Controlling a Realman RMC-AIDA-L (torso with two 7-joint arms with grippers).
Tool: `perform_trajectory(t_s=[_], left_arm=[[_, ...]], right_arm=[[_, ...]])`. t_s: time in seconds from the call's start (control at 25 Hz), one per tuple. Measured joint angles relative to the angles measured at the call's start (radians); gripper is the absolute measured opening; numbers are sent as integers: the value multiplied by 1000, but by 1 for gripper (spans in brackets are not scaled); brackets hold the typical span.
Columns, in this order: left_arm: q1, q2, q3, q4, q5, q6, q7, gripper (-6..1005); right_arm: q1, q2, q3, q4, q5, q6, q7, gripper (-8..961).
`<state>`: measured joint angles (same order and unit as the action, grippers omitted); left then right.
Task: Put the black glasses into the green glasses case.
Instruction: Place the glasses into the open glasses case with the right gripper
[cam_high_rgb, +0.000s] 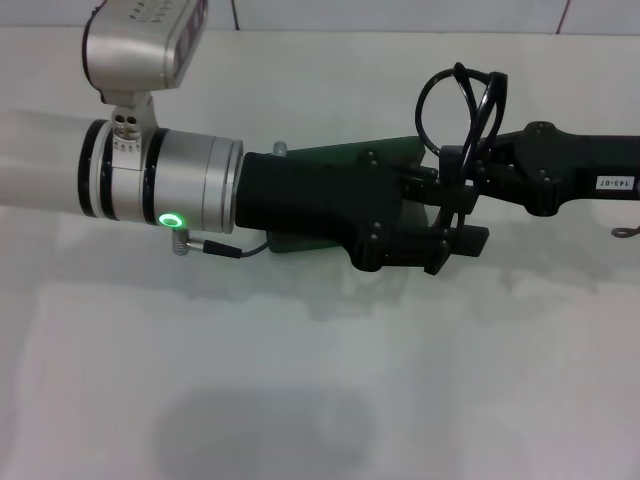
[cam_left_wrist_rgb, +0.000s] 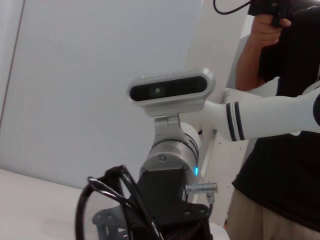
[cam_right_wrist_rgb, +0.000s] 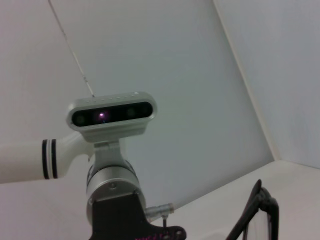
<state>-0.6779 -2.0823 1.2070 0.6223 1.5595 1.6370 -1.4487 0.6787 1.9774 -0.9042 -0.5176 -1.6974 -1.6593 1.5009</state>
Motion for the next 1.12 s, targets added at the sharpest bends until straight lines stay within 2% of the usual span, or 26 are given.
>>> perform_trajectory(t_s=[0.64, 0.76, 0.8, 0.96, 1.12], left_arm=[[7, 3, 3, 4, 5, 18, 0, 470], [24, 17, -12, 9, -14, 41, 6, 470], [35, 24, -25, 11, -25, 47, 10, 470], [86, 32, -136, 17, -39, 44, 54, 470], [132, 20, -275, 12, -42, 2, 80, 470]], right_arm=[[-22, -1, 6, -12, -1, -8, -15, 94], [-47, 0, 18, -20, 9, 2, -68, 95], [-53, 2, 22, -24, 11, 5, -90, 95], [-114, 44, 21, -117, 24, 43, -268, 95], [-158, 50, -106, -189, 125, 117, -385, 95]])
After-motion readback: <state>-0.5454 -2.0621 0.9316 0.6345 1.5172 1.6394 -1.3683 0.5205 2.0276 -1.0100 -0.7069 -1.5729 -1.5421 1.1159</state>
